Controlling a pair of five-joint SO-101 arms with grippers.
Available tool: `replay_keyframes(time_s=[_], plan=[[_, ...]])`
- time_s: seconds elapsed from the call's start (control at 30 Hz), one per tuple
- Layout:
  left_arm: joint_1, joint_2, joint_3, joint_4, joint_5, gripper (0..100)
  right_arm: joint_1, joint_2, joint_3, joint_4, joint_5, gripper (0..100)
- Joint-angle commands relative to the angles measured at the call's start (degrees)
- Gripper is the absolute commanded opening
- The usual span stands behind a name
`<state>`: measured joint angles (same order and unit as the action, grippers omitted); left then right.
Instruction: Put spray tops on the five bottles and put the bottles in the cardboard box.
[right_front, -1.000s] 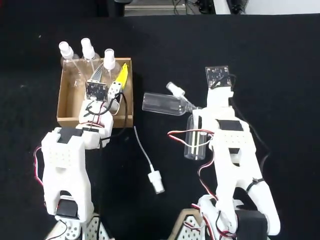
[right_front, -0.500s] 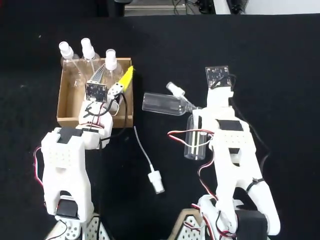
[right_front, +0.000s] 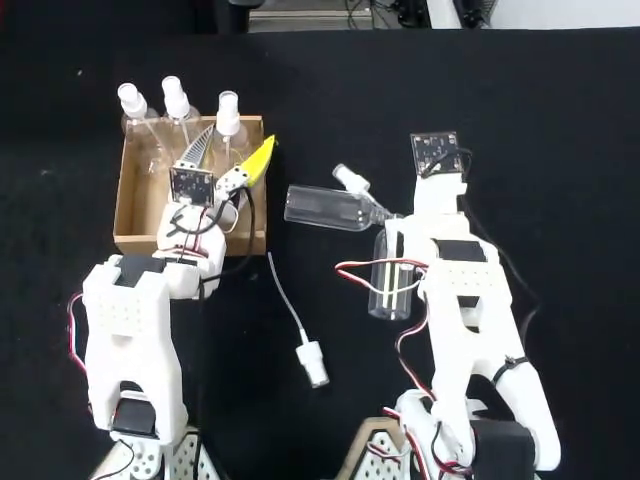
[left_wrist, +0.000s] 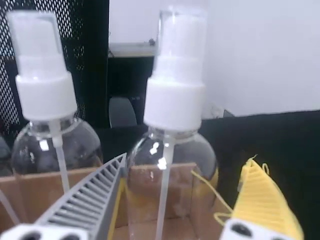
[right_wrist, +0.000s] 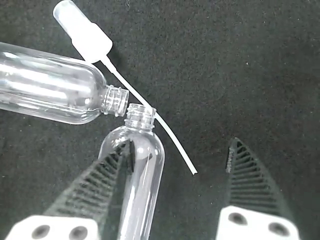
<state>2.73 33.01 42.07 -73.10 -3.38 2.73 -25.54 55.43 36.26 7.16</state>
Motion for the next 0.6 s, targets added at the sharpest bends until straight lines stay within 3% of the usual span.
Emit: replay_keyframes(time_s=[0.0,0.57], plan=[[0.4,-4.4,4.44,-3.69,0.7,34,0.97,-3.47,-0.31,-1.32,0.0,27.2],[-2.24,-19.52,18.51,-3.43,3.43,34,0.97,-3.47,-0.31,-1.32,0.0,27.2]])
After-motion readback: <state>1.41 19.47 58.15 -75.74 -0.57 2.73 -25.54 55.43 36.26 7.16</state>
